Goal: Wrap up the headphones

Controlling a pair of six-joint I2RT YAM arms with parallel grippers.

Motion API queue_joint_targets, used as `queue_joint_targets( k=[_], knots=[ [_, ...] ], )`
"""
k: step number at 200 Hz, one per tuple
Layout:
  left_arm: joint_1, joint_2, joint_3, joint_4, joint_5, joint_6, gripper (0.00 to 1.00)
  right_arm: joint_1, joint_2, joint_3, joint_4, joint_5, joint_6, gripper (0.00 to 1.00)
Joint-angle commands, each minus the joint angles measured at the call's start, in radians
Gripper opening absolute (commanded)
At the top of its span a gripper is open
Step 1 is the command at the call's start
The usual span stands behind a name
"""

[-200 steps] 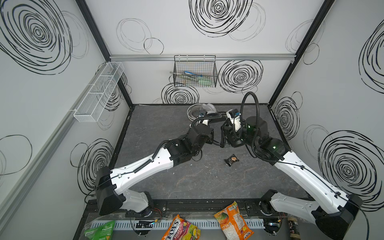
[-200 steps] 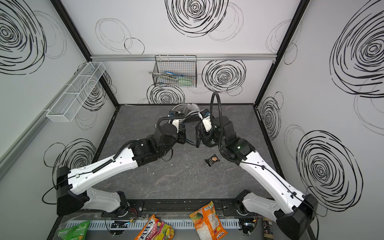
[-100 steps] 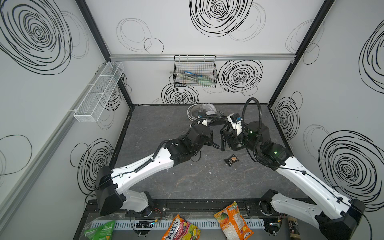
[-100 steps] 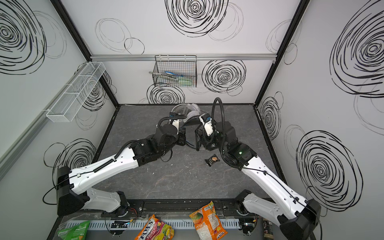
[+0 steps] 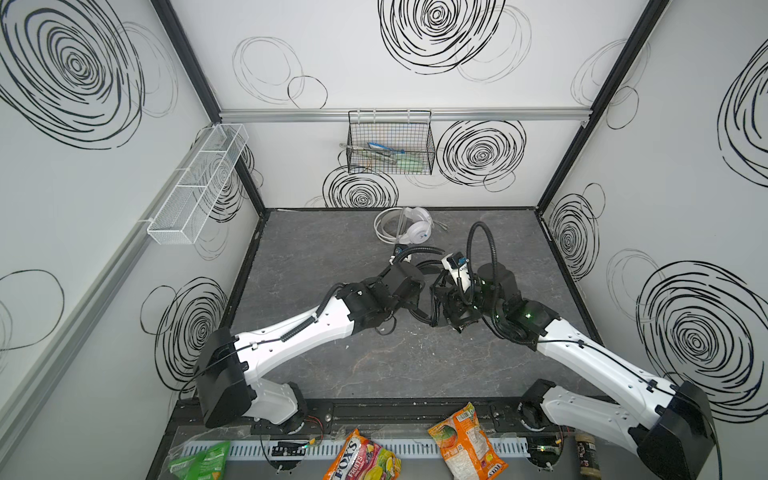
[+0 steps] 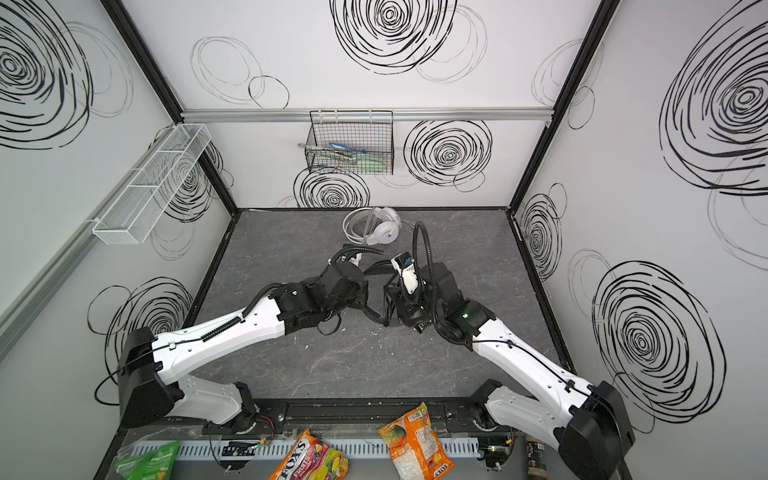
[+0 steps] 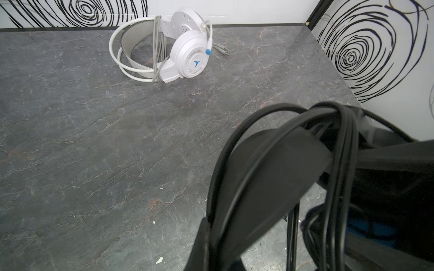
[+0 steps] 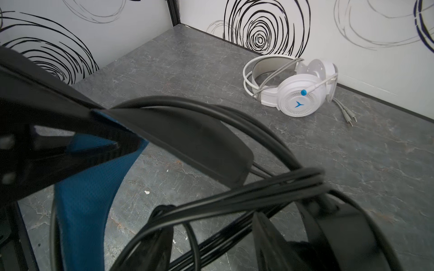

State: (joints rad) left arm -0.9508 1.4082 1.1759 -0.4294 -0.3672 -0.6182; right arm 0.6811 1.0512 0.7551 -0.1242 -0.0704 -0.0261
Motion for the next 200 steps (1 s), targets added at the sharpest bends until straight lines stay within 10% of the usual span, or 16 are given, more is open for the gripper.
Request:
queue_joint_targets(
  k=[1,200],
  knots=[
    [-0.014,-0.062,0.013,0.08,0.116,-0.019,0.0,-0.023,0.031,0.031,-0.031,0.102,0.001,0.6],
    [0.025,-0.05,-0.019,0.088,0.135,-0.046,0.0,0.004,0.048,0.107,-0.156,0.174,-0.007,0.71]
  ],
)
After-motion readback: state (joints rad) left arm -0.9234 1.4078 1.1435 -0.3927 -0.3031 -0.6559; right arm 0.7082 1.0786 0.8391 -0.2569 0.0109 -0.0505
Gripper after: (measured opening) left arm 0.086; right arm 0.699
